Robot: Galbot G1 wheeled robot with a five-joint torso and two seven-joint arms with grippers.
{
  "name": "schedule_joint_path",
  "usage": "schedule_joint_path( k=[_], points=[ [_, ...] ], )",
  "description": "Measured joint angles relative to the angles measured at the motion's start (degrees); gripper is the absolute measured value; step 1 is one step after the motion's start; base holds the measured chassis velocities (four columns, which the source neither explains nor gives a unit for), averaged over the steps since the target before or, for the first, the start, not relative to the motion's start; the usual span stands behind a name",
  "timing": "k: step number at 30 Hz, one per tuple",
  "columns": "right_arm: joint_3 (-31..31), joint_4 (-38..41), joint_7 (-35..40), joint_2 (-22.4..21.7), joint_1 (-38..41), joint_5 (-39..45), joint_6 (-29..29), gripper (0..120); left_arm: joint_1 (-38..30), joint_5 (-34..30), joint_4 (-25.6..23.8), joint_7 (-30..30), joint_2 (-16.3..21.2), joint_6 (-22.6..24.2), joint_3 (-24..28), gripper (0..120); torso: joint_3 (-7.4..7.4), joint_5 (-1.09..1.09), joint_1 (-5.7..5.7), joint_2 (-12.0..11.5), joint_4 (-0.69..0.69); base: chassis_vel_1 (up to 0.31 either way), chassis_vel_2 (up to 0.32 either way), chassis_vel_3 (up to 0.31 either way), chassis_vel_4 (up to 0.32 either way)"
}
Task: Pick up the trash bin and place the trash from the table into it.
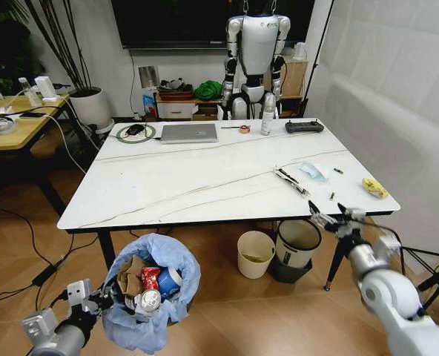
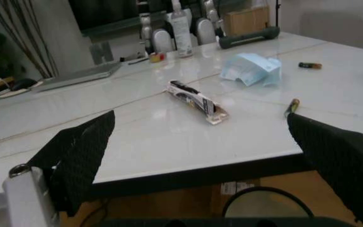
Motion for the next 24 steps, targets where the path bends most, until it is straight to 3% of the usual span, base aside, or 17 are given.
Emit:
schedule_joint_path(
  k=[7, 24],
  points=[
    [4.39, 0.45, -4.54, 8.14, -3.66, -3.23, 1.78, 100, -0.77, 0.29, 1.2, 0.57, -0.35, -0.37, 0.39, 0, 0.0, -0.03, 0.0, 0.0, 0.01, 0.0, 0.0, 0.0, 0.0],
    [6.64, -0.09, -6.31, 9.95, -3.96, -1.42, 1.93, 100, -1.31, 0.19, 2.07, 0.89, -0.28, -0.53, 0.79, 0, 0.01, -0.02, 0.01, 0.0, 0.0, 0.0, 0.0, 0.0, 0.0]
  ],
)
